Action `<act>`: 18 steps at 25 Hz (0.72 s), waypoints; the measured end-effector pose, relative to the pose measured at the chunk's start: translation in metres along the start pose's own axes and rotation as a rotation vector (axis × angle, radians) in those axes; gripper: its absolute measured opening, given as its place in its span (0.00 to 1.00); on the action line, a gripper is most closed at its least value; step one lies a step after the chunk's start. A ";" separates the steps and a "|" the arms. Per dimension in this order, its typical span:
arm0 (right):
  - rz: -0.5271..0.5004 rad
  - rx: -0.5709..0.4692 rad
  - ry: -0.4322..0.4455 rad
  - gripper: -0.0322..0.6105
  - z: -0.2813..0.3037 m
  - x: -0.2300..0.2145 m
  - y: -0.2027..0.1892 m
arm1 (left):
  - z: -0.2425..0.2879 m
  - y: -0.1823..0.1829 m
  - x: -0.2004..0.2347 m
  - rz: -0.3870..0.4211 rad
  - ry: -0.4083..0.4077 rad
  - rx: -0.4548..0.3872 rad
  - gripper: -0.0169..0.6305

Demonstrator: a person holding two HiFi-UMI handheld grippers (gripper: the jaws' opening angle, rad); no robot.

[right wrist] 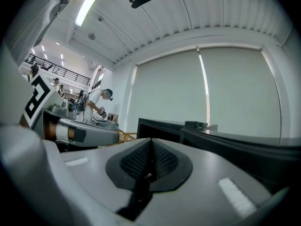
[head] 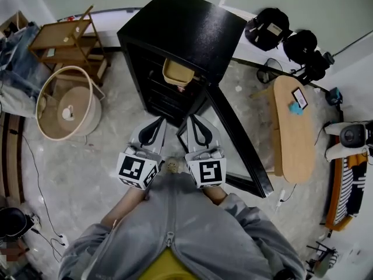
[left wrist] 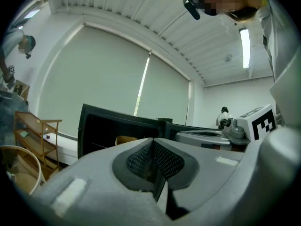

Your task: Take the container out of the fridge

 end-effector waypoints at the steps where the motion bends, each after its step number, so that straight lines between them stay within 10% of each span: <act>1: -0.002 0.004 0.009 0.05 0.004 -0.002 -0.002 | 0.005 0.000 0.002 -0.012 0.000 -0.002 0.03; 10: 0.007 0.016 0.018 0.05 0.026 0.000 -0.002 | 0.031 0.002 0.020 -0.040 -0.036 0.000 0.03; 18: -0.018 0.059 -0.023 0.05 0.048 0.001 -0.001 | 0.063 -0.012 0.050 -0.260 -0.157 -0.025 0.04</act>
Point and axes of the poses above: the fingertips, and each gripper's own axes: z forward along the fingers, x to its left, y out of its top, the point moved 6 cm from there along -z, backward along the fingers, and after that the axes turned 9 degrees about x, right-handed, at the moved point
